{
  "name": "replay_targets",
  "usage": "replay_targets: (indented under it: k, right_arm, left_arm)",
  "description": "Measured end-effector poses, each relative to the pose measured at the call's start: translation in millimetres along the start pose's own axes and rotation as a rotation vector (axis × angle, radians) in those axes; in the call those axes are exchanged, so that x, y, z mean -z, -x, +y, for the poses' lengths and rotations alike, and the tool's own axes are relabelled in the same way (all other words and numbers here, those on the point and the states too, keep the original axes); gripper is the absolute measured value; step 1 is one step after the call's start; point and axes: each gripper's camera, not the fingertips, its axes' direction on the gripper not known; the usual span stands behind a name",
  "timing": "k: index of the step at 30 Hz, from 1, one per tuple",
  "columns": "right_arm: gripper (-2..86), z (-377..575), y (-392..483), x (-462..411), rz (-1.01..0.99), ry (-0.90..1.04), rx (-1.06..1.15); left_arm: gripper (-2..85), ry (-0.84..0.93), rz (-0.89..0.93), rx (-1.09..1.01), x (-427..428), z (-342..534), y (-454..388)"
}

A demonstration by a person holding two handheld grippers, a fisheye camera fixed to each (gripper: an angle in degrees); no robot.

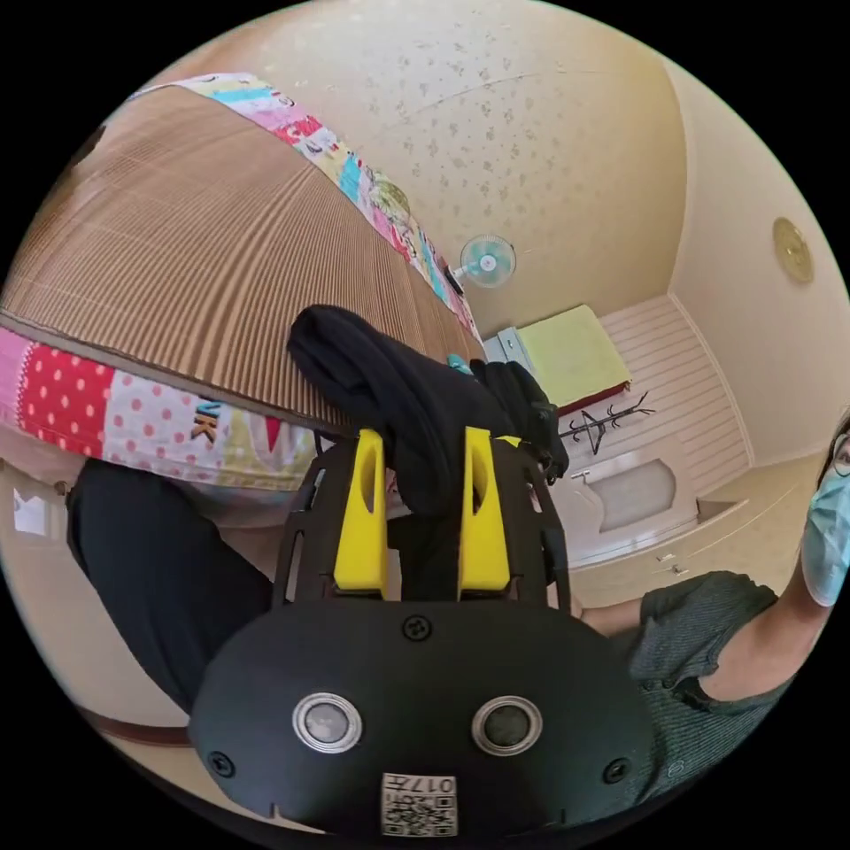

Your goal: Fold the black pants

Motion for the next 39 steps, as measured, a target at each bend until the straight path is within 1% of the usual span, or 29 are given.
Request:
replay_targets:
  k: [2, 3, 5, 6, 7, 8, 9, 10, 11, 12, 13, 14, 15, 16, 17, 19, 21, 23, 24, 26, 28, 30, 32, 33, 34, 35, 36, 38, 39]
  right_arm:
    - [8.3, -42, 16, -35, -0.008, 0.019, 0.08]
    - [8.2, -71, 29, -62, -0.009, 0.026, 0.14]
    - [8.2, -114, 50, -106, -0.02, 0.019, 0.207]
    - [8.2, -140, 63, -137, -0.023, -0.001, 0.24]
    - [8.3, -152, 70, -154, -0.019, -0.014, 0.26]
    - [8.4, -172, 82, -189, -0.014, -0.048, 0.273]
    - [8.6, -189, 90, -229, -0.005, -0.083, 0.258]
    - [8.7, -197, 93, -250, 0.001, -0.091, 0.242]
    - [9.0, -209, 93, -294, 0.009, -0.096, 0.191]
    - [9.5, -216, 85, -339, 0.01, -0.09, 0.113]
    - [9.7, -218, 78, -362, 0.008, -0.081, 0.062]
    - [10.3, -214, 58, -406, 0.013, -0.033, -0.036]
    - [10.7, -202, 38, -445, 0.04, 0.068, -0.105]
    - [10.7, -193, 29, -463, 0.059, 0.138, -0.136]
    - [10.0, -172, 19, -482, 0.106, 0.225, -0.144]
    - [7.7, -137, 25, -472, 0.104, 0.245, -0.003]
    - [3.7, -97, 33, -435, 0.037, 0.32, 0.149]
    - [2.0, -68, 35, -388, 0.028, 0.298, 0.21]
    - [1.4, -52, 33, -355, 0.021, 0.256, 0.191]
    - [1.0, -30, 32, -308, -0.036, 0.217, 0.179]
    - [0.7, -9, 37, -265, -0.053, 0.22, 0.223]
    - [0.6, 15, 45, -211, 0.088, 0.248, 0.219]
    - [0.5, 34, 52, -168, 0.194, 0.229, 0.187]
    - [0.5, 48, 56, -139, 0.252, 0.186, 0.15]
    - [0.5, 56, 58, -123, 0.274, 0.16, 0.133]
    - [0.5, 71, 62, -94, 0.308, 0.107, 0.097]
    - [0.5, 87, 66, -65, 0.342, 0.057, 0.058]
    - [0.6, 112, 76, -24, 0.411, -0.019, 0.008]
    - [0.8, 129, 83, 3, 0.466, -0.067, -0.02]
  left_arm:
    - [12.5, -0.111, -0.044, -0.019, 71, -44, 18]
    - [12.5, -0.132, -0.056, -0.024, 90, -57, 23]
    - [12.5, -0.231, -0.149, -0.09, 173, -111, 38]
    - [12.5, -0.252, -0.179, -0.108, 194, -125, 41]
    - [12.6, -0.295, -0.227, -0.119, 237, -153, 53]
    - [12.8, -0.343, -0.281, -0.107, 280, -178, 69]
    - [13.0, -0.361, -0.312, -0.098, 300, -190, 77]
    - [13.5, -0.397, -0.397, -0.064, 339, -213, 99]
    - [14.3, -0.421, -0.492, 0.002, 374, -233, 126]
    - [14.8, -0.431, -0.541, 0.046, 390, -241, 142]
    - [15.9, -0.449, -0.648, 0.129, 415, -253, 175]
    - [16.0, -0.45, -0.767, 0.205, 431, -259, 209]
    - [16.1, -0.441, -0.828, 0.246, 435, -260, 227]
    - [16.5, -0.397, -0.911, 0.342, 434, -257, 268]
    - [16.7, -0.332, -0.884, 0.404, 423, -250, 310]
    - [16.8, -0.265, -0.772, 0.423, 400, -229, 358]
    - [16.7, -0.401, -0.703, 0.372, 394, -190, 371]
    - [15.4, -0.569, -0.662, 0.347, 388, -134, 365]
    - [14.8, -0.608, -0.663, 0.351, 383, -119, 360]
    - [12.3, -0.71, -0.656, 0.37, 347, -55, 333]
    - [10.7, -0.757, -0.579, 0.312, 309, -14, 308]
    - [8.4, -0.734, -0.561, 0.219, 265, 15, 274]
    - [5.3, -0.576, -0.579, 0.107, 195, 30, 225]
    - [4.9, -0.529, -0.562, 0.074, 177, 31, 213]
    - [3.9, -0.445, -0.507, 0.011, 143, 32, 192]
    - [2.5, -0.398, -0.426, -0.022, 114, 33, 174]
    - [1.5, -0.388, -0.38, -0.036, 101, 34, 167]
    - [-0.4, -0.353, -0.227, -0.11, 54, 32, 145]
    - [-0.5, -0.339, -0.214, -0.132, 42, 31, 140]
